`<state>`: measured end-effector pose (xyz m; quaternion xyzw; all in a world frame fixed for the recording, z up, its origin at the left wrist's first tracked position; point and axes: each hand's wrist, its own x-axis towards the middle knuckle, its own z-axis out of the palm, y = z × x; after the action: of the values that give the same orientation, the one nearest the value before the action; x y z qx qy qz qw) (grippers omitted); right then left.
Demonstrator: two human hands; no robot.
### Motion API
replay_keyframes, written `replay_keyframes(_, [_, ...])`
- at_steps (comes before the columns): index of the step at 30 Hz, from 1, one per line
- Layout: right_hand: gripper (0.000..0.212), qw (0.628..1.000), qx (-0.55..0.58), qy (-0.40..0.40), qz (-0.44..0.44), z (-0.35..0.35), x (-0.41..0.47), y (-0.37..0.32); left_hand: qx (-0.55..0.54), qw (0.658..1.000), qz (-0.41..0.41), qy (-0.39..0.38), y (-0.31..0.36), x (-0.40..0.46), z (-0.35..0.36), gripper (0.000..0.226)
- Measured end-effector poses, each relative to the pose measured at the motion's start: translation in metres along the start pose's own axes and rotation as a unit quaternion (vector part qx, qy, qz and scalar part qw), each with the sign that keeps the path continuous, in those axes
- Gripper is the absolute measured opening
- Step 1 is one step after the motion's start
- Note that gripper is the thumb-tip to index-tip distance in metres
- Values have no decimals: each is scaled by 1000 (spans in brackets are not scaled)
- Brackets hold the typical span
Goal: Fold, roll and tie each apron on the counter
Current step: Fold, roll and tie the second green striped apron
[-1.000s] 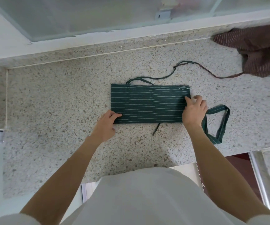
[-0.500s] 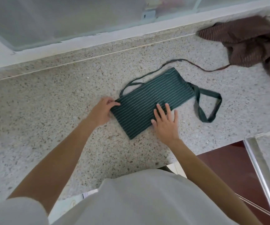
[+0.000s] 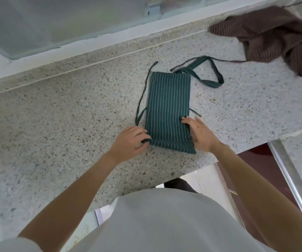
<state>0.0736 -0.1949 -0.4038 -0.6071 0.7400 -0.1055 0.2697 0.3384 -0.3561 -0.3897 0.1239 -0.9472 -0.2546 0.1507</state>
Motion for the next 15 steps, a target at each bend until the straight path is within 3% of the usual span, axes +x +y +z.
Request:
replay_keyframes(2, [55, 999, 44, 29, 12, 0, -6, 2, -42, 999, -21, 27, 7, 18, -13, 25])
replay_keyframes(5, [32, 976, 139, 138, 100, -1, -8, -7, -83, 990, -81, 77, 13, 51, -30, 27])
replay_keyframes(9, [15, 937, 234, 180, 188, -5, 7, -2, -96, 977, -149, 117, 0, 105, -41, 26])
replay_keyframes(15, [18, 908, 203, 204, 306, -21, 36, 0, -110, 947, -294, 61, -45, 170, -20, 20])
